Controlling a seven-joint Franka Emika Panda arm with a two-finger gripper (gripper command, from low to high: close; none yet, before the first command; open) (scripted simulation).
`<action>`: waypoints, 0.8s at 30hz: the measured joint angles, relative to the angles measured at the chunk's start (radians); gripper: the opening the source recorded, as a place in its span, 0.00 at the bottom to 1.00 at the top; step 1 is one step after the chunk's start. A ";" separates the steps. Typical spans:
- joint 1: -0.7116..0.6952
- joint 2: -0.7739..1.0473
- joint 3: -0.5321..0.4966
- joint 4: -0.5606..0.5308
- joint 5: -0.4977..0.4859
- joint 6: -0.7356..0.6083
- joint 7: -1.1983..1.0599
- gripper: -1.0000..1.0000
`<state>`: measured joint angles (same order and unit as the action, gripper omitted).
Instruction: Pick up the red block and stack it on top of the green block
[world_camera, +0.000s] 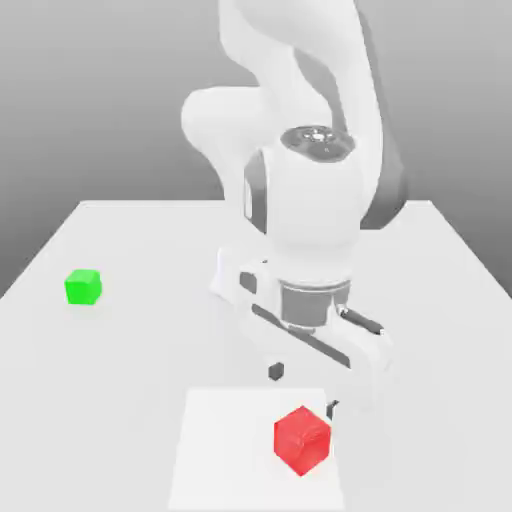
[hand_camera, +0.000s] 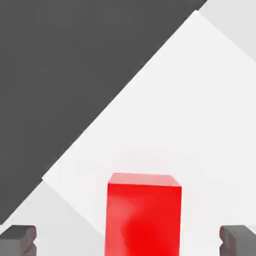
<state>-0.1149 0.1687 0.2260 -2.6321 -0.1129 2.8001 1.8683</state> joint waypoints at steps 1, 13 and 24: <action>0.013 0.036 -0.018 0.005 -0.022 0.029 0.020 0.50; 0.039 0.082 -0.049 0.011 -0.046 0.068 0.041 0.00; -0.309 -0.176 -0.196 -0.086 -0.037 -0.082 -0.251 0.00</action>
<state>-0.4244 -0.0074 0.0304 -2.7184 -0.1500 2.7178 1.6173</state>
